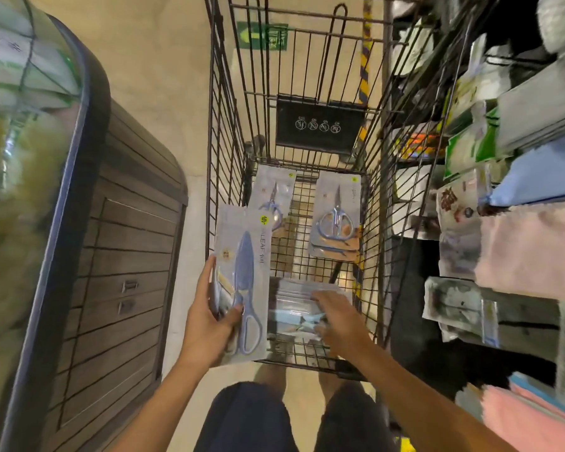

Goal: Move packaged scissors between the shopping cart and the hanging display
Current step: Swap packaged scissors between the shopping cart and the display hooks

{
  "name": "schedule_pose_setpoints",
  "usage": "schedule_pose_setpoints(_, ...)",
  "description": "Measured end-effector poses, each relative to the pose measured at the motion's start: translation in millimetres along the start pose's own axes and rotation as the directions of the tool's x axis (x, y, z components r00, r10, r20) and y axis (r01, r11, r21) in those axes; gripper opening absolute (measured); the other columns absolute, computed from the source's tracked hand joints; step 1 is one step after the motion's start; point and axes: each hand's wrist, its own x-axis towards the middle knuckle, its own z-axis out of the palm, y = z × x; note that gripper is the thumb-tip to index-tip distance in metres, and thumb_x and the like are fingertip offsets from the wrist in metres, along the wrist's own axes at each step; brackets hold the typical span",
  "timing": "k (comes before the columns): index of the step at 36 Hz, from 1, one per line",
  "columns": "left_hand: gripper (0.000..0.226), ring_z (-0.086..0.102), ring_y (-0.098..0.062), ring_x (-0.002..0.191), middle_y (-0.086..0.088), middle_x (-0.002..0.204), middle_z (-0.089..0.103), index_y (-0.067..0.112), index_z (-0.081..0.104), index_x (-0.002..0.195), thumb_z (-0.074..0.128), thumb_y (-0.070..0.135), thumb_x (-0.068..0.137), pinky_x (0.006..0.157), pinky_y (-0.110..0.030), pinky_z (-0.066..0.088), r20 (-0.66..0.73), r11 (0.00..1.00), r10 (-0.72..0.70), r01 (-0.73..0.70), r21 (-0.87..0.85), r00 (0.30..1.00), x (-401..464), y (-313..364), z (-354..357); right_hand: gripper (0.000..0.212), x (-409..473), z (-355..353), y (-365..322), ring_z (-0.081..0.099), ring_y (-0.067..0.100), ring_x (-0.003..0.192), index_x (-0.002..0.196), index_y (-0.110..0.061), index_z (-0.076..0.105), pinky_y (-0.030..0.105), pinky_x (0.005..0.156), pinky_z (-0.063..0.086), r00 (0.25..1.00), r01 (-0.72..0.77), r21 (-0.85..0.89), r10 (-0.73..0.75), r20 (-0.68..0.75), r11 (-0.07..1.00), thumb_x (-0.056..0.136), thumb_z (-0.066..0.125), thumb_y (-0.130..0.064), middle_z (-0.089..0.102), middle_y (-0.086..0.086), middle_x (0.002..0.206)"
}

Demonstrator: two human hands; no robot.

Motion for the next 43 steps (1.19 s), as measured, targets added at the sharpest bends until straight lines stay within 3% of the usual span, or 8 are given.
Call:
schedule_pose_setpoints(6, 0.088, 0.039, 0.015, 0.134, 0.023, 0.153, 0.037, 0.033, 0.027, 0.153, 0.070, -0.003, 0.086, 0.097, -0.001, 0.038, -0.012, 0.999, 0.023, -0.022, 0.033, 1.000, 8, -20, 3, 0.074, 21, 37, 15, 0.062, 0.021, 0.113, 0.131, -0.020, 0.061, 0.033, 0.096, 0.052, 0.992, 0.092, -0.245, -0.110, -0.062, 0.965, 0.064, 0.092, -0.031, 0.065, 0.001, 0.125)
schedule_pose_setpoints(11, 0.088, 0.039, -0.005, 0.143, 0.016, 0.156, 0.039, 0.033, 0.026, 0.155, 0.073, 0.014, 0.083, 0.111, -0.021, 0.041, -0.002, 0.999, 0.017, -0.017, 0.043, 1.000, 11, -31, 6, 0.064, 30, 41, 15, 0.055, 0.019, 0.126, 0.141, -0.034, 0.046, 0.040, 0.101, 0.051, 0.996, 0.080, -0.312, -0.066, 0.053, 0.947, 0.085, 0.076, -0.025, 0.056, -0.006, 0.138)
schedule_pose_setpoints(17, 0.089, 0.045, 0.009, 0.132, 0.026, 0.147, 0.042, 0.033, 0.027, 0.154, 0.073, 0.002, 0.084, 0.093, -0.006, 0.046, -0.010, 1.000, 0.006, -0.006, 0.011, 1.000, 10, -19, 7, 0.075, 24, 29, 23, 0.064, 0.022, 0.116, 0.143, -0.031, 0.047, 0.041, 0.086, 0.060, 0.980, 0.200, -0.335, -0.192, 0.057, 0.921, 0.078, 0.081, -0.016, 0.063, -0.003, 0.133)
schedule_pose_setpoints(22, 0.091, 0.041, -0.004, 0.141, 0.016, 0.156, 0.037, 0.036, 0.024, 0.156, 0.074, 0.004, 0.086, 0.111, -0.027, 0.044, 0.001, 0.997, 0.036, -0.036, 0.062, 0.999, 9, 6, -3, 0.064, 7, -19, 6, 0.060, 0.020, 0.121, 0.150, -0.039, 0.037, 0.036, 0.097, 0.053, 0.991, 0.134, -0.197, -0.130, 0.033, 0.971, 0.093, 0.066, -0.033, 0.057, -0.004, 0.141)
schedule_pose_setpoints(26, 0.094, 0.041, -0.012, 0.143, 0.013, 0.158, 0.035, 0.043, 0.022, 0.154, 0.075, 0.005, 0.086, 0.110, -0.052, 0.044, 0.044, 0.994, 0.078, -0.081, 0.072, 0.996, 8, 43, -11, 0.063, -21, -59, -18, 0.066, 0.011, 0.105, 0.148, -0.050, 0.031, 0.021, 0.084, 0.055, 0.990, -0.006, 0.111, 0.021, -0.138, 0.994, 0.095, 0.063, -0.038, 0.063, -0.007, 0.132)
schedule_pose_setpoints(31, 0.096, 0.032, -0.016, 0.148, 0.016, 0.161, 0.029, 0.049, 0.020, 0.153, 0.077, 0.012, 0.085, 0.114, -0.059, 0.037, 0.092, 0.974, 0.197, -0.206, 0.097, 0.976, 5, 90, -22, 0.073, -58, -100, -51, 0.047, 0.008, 0.130, 0.155, -0.030, 0.032, 0.027, 0.108, 0.042, 0.926, 0.041, 0.487, 0.150, -0.347, 0.872, 0.094, 0.071, -0.019, 0.044, -0.014, 0.148)
schedule_pose_setpoints(38, 0.100, 0.046, -0.024, 0.140, 0.007, 0.157, 0.040, 0.054, 0.018, 0.152, 0.081, 0.023, 0.081, 0.107, -0.060, 0.044, 0.176, 0.934, 0.325, -0.345, 0.096, 0.929, -11, 143, -30, 0.082, -121, -128, -75, 0.040, 0.011, 0.144, 0.151, -0.051, 0.027, 0.045, 0.114, 0.043, 0.794, 0.182, 0.625, 0.261, -0.549, 0.759, 0.092, 0.072, -0.017, 0.036, -0.020, 0.156)
schedule_pose_setpoints(43, 0.098, 0.037, -0.015, 0.145, 0.017, 0.160, 0.030, 0.053, 0.021, 0.152, 0.080, 0.016, 0.083, 0.113, -0.055, 0.040, 0.228, 0.871, 0.453, -0.482, 0.094, 0.862, -36, 176, -21, 0.077, -173, -135, -83, 0.041, -0.012, 0.136, 0.153, -0.040, 0.030, 0.017, 0.110, 0.041, 0.701, 0.317, 0.607, 0.251, -0.668, 0.729, 0.094, 0.070, -0.010, 0.040, -0.039, 0.146)
